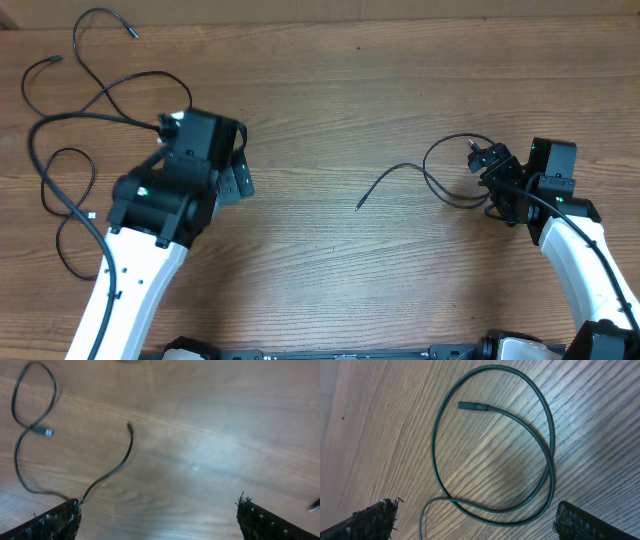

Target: Untangle cables

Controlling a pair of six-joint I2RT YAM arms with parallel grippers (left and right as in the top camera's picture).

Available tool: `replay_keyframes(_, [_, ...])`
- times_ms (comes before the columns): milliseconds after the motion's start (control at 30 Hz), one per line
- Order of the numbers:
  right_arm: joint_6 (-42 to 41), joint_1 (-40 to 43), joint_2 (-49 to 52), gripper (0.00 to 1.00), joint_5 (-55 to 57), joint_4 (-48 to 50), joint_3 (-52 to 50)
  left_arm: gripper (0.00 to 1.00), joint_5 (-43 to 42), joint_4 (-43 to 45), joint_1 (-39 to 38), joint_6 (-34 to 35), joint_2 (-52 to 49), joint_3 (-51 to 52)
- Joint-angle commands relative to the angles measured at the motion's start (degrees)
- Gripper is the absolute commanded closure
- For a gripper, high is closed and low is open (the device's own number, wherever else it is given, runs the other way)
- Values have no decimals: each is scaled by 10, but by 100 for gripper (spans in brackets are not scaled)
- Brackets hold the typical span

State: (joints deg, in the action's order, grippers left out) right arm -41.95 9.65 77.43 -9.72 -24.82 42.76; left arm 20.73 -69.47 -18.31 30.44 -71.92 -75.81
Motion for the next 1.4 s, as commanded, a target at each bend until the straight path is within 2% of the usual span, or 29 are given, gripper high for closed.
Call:
replay_keyframes(0, [5, -3, 1, 0, 7, -1, 7, 0, 5, 8, 0, -35, 11, 66])
replay_keyframes(167, [5, -3, 1, 0, 7, -21, 7, 0, 19, 37, 0, -40, 10, 136])
replay_keyframes(333, [5, -3, 1, 0, 7, -27, 7, 0, 99, 45, 0, -42, -1, 183])
replay_keyframes(433, [5, -3, 1, 0, 7, -27, 7, 0, 113, 64, 0, -41, -9, 200])
replay_keyframes(667, [5, -3, 1, 0, 7, -28, 7, 0, 99, 91, 12, -43, -35, 204])
replay_keyframes(800, [5, -3, 1, 0, 7, -28, 7, 0, 99, 99, 63, -43, -51, 207])
replay_keyframes(967, [5, -3, 1, 0, 7, -28, 7, 0, 78, 145, 128, -63, -85, 222])
replay_keyframes(1067, [5, -3, 1, 0, 7, -28, 7, 0, 46, 179, 139, -90, -105, 247])
replay_keyframes(1200, [5, -3, 1, 0, 7, -27, 7, 0, 37, 216, 140, -90, -141, 281])
replay_keyframes(1367, [5, -3, 1, 0, 7, -27, 7, 9, 37, 261, 156, -71, -189, 301])
